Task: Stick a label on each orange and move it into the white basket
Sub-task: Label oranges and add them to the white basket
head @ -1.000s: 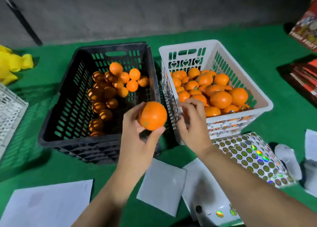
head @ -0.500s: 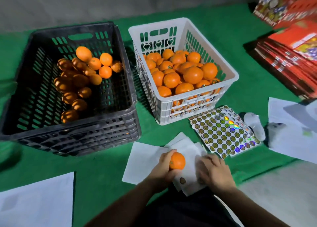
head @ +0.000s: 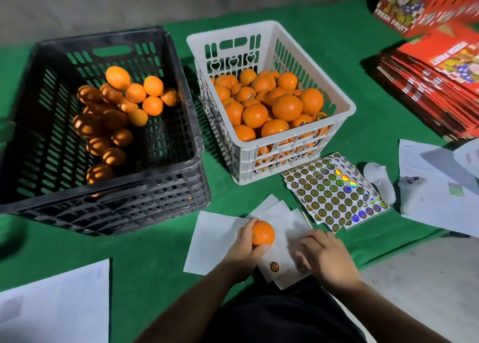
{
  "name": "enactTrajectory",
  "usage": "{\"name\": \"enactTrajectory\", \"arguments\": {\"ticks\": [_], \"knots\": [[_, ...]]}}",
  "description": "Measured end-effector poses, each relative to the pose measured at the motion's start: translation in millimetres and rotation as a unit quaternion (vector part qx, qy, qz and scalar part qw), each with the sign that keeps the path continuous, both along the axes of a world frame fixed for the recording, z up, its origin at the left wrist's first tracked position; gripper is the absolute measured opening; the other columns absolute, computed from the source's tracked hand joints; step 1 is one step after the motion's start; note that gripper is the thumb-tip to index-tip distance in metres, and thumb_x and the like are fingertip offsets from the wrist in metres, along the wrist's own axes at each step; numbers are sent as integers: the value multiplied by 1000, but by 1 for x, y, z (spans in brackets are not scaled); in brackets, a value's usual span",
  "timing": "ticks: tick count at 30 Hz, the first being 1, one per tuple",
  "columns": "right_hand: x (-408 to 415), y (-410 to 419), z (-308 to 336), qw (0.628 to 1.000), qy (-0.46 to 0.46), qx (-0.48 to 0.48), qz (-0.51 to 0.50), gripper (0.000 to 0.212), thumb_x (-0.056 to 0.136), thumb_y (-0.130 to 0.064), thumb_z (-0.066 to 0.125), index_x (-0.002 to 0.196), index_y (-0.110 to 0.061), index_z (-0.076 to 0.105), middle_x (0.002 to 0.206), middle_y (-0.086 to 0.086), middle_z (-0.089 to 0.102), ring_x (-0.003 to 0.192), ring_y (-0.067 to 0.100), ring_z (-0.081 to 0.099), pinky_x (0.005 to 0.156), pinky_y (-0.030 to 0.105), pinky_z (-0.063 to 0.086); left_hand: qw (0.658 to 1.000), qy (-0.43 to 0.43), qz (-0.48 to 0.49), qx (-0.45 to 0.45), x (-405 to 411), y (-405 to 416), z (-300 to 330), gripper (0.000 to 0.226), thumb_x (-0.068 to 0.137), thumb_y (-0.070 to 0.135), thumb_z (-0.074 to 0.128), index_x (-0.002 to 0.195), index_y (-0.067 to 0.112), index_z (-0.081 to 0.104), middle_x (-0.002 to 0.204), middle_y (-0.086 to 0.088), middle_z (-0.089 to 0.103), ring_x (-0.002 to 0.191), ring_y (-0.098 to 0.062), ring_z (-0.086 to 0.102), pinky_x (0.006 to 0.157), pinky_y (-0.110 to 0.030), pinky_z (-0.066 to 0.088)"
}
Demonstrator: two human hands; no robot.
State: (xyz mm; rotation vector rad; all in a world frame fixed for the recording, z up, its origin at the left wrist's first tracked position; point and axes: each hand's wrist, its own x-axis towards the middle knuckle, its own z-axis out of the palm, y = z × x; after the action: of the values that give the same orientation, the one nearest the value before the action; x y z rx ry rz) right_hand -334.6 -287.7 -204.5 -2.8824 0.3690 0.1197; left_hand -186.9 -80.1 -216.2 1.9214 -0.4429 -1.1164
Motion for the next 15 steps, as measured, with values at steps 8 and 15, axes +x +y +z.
{"name": "enactTrajectory", "arguments": {"ticks": [8,15], "knots": [[34,45,-15,983,87,59,148,38,106,-36,43,137,-26,62,133,0,54,123,19,46,104,35,40,1000,-1,-1,-2,-2,-1,-4,76,100,32,61,161,36,16,160,-1,24,136,-29,42,116,-45,37],[24,47,2,983,-15,93,160,12,84,-25,76,93,-16,73,94,-4,61,83,16,59,70,26,52,1000,-2,-5,-7,-2,-1,-4,77,99,35,61,160,38,16,160,1,23,136,-29,41,116,-46,37]]}}
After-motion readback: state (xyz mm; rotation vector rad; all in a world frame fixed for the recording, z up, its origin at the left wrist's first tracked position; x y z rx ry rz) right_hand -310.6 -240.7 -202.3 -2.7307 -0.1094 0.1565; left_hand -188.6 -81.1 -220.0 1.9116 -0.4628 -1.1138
